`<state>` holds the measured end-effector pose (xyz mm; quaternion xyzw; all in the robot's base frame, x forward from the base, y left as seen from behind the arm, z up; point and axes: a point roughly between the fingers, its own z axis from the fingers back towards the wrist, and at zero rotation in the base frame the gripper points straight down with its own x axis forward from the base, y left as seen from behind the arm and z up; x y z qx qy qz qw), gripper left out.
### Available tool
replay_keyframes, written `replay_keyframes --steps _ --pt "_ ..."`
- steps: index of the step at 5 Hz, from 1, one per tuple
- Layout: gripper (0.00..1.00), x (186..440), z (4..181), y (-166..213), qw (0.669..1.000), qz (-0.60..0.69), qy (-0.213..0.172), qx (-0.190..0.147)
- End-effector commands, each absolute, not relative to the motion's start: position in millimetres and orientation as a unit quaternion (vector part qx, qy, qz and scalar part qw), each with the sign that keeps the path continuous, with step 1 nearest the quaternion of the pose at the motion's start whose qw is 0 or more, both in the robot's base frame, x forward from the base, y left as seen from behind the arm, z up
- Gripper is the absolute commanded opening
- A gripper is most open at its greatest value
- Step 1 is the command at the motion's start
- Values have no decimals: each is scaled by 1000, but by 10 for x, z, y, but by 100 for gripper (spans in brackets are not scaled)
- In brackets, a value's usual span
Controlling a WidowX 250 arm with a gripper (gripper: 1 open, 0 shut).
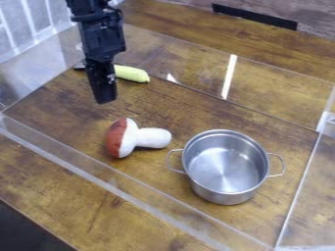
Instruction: Remove the mushroom from the silver pot and put it on the table
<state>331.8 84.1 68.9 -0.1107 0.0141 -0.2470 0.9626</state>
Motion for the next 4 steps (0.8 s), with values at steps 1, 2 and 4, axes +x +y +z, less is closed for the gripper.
replay_keyframes --steps 1,2,4 --pt "0 3451 818 971 966 -239 -17 -100" --pt "0 3496 782 1055 968 -227 -22 -105" --pt "0 3542 742 1123 964 -234 -20 -124"
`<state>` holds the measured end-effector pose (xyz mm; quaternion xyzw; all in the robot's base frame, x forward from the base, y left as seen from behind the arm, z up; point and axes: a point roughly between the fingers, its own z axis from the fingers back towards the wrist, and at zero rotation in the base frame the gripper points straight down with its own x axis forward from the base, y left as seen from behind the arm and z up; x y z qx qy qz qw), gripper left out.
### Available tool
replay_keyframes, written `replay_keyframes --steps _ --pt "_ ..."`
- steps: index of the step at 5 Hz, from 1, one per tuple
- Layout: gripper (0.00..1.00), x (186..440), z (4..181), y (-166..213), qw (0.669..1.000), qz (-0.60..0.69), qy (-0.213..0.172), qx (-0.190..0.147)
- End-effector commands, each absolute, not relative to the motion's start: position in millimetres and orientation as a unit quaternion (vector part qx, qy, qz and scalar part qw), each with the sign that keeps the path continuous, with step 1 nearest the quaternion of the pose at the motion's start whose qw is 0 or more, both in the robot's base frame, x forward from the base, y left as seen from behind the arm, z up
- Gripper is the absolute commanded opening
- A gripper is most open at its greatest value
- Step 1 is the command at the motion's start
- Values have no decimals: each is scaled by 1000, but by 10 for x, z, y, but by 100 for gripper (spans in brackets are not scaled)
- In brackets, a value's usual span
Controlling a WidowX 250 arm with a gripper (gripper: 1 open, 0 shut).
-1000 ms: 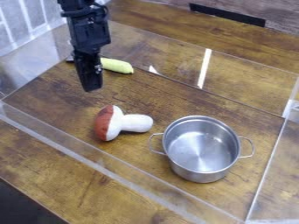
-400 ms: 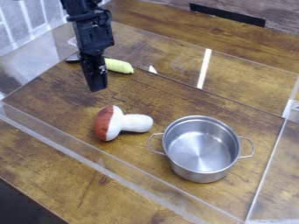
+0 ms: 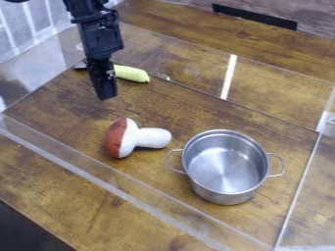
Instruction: Remove the mushroom from the silver pot and put it on the table
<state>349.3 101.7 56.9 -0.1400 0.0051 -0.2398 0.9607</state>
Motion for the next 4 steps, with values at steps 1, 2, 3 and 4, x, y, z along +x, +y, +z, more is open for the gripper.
replay_keyframes --steps 1,2,3,4 --pt "0 3534 815 1169 962 -237 -18 -133" --pt "0 3513 873 1187 958 -247 -16 -142" --pt "0 3418 829 985 948 -281 -12 -147" --pt "0 3305 894 735 940 -310 -10 -145"
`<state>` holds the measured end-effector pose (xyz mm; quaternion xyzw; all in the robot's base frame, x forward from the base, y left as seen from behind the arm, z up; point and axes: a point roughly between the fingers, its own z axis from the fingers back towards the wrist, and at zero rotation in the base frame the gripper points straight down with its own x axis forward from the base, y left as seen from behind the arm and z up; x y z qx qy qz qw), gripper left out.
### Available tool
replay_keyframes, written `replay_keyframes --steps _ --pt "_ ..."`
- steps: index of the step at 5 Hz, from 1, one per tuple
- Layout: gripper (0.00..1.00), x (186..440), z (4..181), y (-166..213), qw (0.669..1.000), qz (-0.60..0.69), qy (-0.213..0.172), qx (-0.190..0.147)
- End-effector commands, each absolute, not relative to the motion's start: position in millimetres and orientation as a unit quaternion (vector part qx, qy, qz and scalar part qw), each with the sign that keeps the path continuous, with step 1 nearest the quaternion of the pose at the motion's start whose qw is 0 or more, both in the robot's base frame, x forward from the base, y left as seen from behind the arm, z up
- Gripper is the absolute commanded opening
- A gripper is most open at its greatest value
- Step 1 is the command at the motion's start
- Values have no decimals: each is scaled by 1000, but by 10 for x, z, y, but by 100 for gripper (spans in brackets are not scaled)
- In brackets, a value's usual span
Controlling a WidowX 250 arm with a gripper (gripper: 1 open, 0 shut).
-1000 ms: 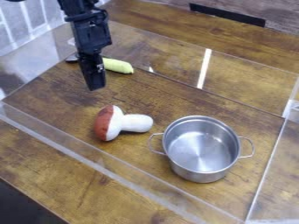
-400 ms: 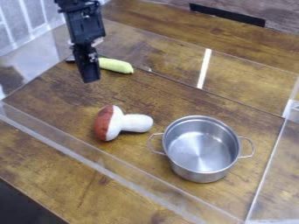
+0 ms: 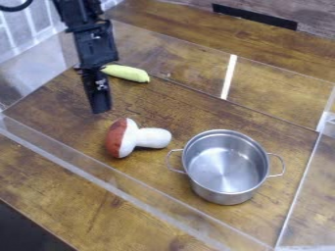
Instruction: Remove the mushroom from the silver pot and put it on the table
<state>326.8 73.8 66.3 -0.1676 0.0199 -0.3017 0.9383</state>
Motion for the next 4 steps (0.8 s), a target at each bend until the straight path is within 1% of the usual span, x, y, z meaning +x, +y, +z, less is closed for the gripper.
replay_keyframes --steps 1,3,4 --pt "0 3289 915 603 932 -334 -5 -140" --pt "0 3315 1034 656 944 -299 -15 -137" --pt "0 3289 1082 756 946 -294 -18 -134"
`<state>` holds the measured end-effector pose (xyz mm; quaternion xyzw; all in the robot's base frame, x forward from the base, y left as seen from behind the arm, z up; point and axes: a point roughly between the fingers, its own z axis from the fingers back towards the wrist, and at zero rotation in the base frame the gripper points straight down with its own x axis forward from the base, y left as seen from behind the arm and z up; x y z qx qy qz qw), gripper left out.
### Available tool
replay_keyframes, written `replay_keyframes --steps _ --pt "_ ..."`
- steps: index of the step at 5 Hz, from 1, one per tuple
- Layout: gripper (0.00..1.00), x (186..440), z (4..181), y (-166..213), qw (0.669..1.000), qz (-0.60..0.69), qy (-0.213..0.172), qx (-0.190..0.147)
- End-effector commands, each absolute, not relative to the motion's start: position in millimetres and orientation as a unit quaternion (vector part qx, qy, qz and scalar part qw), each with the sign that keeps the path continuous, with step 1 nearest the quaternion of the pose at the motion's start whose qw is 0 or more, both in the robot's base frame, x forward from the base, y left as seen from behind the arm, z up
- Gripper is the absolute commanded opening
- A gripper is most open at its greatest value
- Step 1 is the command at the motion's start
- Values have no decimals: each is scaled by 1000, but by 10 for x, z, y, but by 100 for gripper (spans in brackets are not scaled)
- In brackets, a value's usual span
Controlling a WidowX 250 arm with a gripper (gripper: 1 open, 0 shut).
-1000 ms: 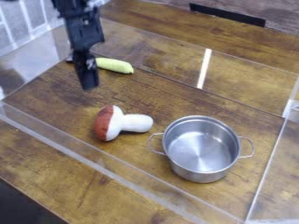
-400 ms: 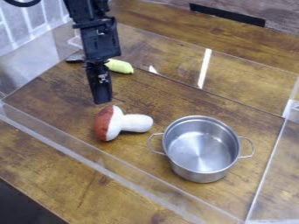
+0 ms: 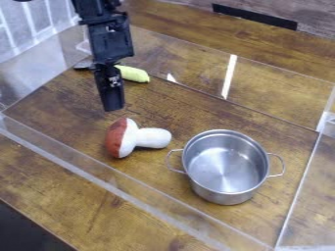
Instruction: Remove the mushroom from the silver pot and put it on the table
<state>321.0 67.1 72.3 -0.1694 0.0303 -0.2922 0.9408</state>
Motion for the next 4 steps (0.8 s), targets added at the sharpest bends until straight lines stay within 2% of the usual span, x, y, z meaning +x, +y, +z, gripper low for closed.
replay_keyframes --steps 1,3,4 --pt "0 3266 1112 864 948 -290 -23 -132" --pt "0 3368 1175 831 943 -303 -28 -134" --pt "100 3325 1103 869 934 -329 -24 -136"
